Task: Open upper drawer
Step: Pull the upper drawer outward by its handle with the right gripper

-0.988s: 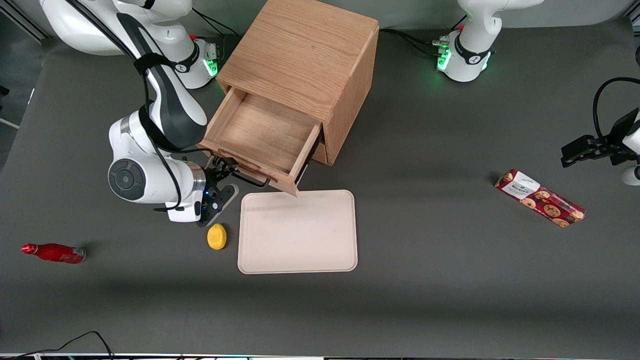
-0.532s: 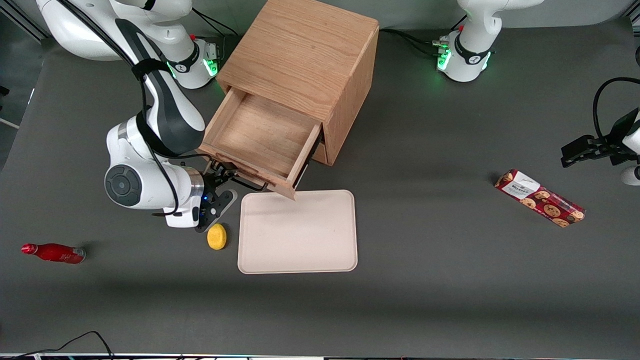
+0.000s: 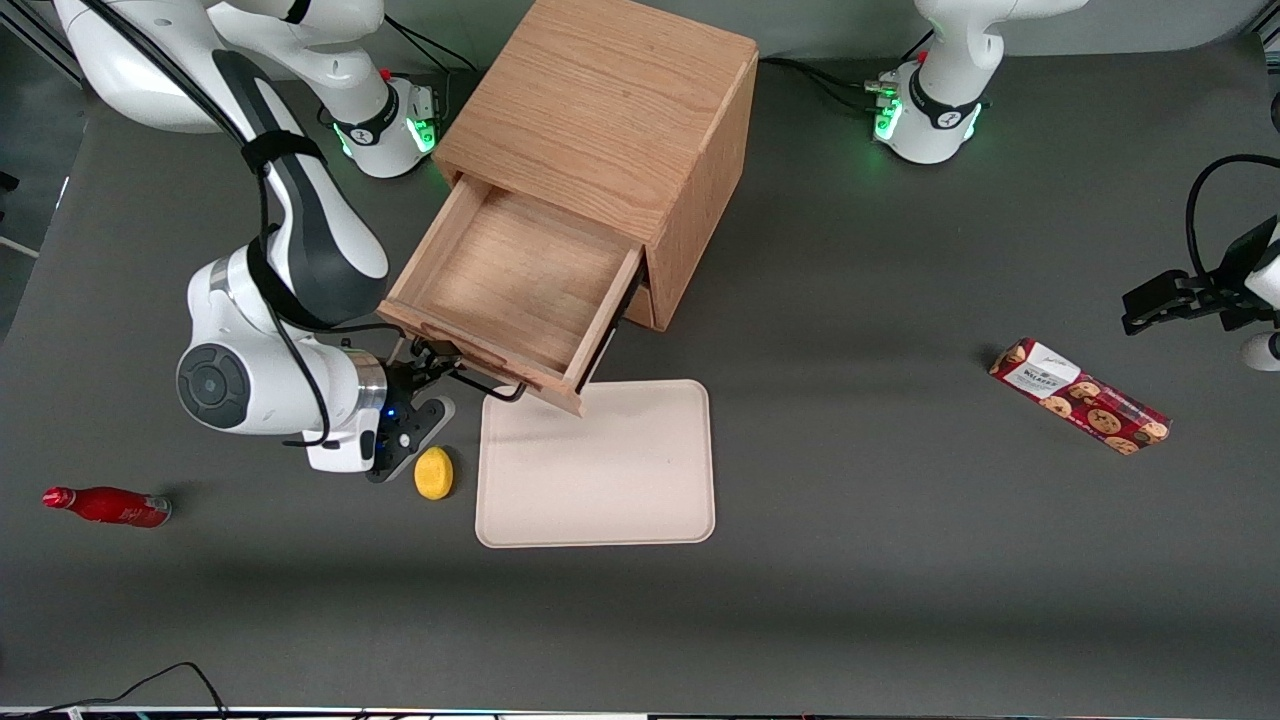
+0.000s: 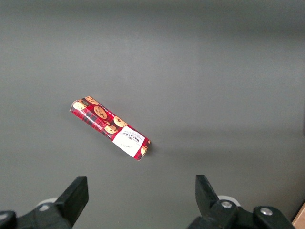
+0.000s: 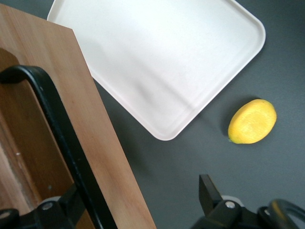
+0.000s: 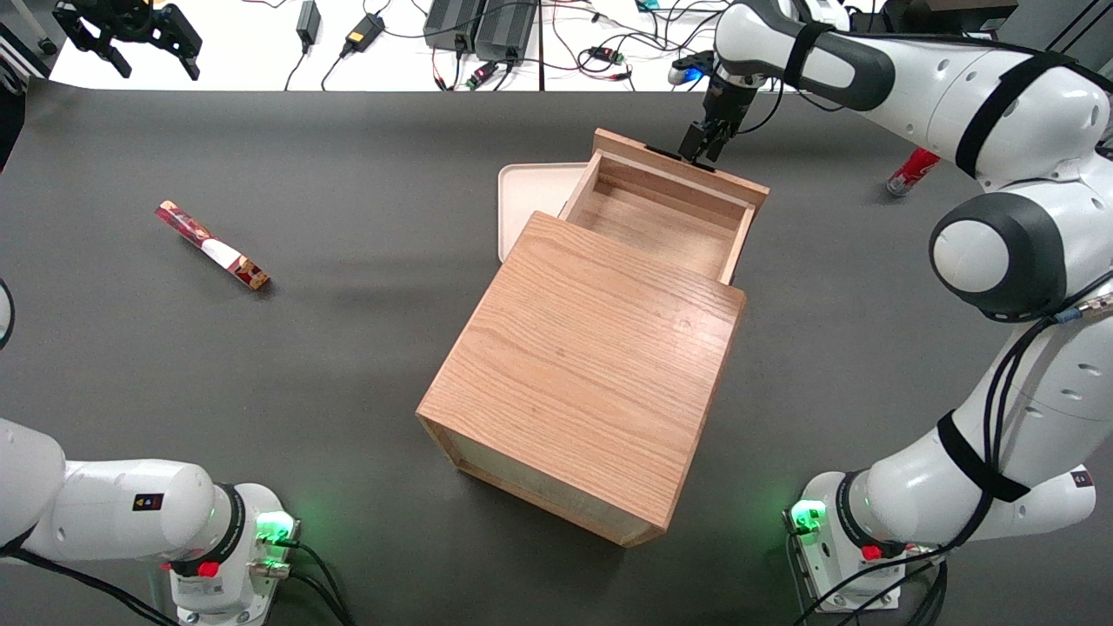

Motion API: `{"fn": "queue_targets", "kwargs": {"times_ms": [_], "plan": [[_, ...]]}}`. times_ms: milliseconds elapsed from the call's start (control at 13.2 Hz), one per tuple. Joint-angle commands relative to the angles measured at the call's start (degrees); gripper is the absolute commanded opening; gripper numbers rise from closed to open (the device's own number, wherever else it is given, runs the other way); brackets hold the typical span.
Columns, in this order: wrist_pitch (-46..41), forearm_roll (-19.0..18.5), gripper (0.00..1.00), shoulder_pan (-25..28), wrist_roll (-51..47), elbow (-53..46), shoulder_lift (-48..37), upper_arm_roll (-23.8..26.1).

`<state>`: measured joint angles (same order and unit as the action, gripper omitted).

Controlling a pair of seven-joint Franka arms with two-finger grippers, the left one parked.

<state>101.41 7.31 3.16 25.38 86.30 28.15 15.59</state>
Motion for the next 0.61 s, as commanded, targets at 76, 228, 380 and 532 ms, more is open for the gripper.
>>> {"fn": "queue_targets", "kwargs": {"times_ms": [76, 228, 380, 532], "plan": [[-0.2, -1.3, 1.0, -1.2, 2.1, -3.9, 3.2, 1.2], [-0.2, -2.0, 1.0, -3.0, 2.6, -4.6, 4.0, 2.5], [-0.2, -4.1, 1.0, -5.0, 2.6, -5.2, 4.6, 4.8], [-0.1, -4.1, 1.0, -5.8, 2.6, -5.3, 4.9, 5.2]]}}
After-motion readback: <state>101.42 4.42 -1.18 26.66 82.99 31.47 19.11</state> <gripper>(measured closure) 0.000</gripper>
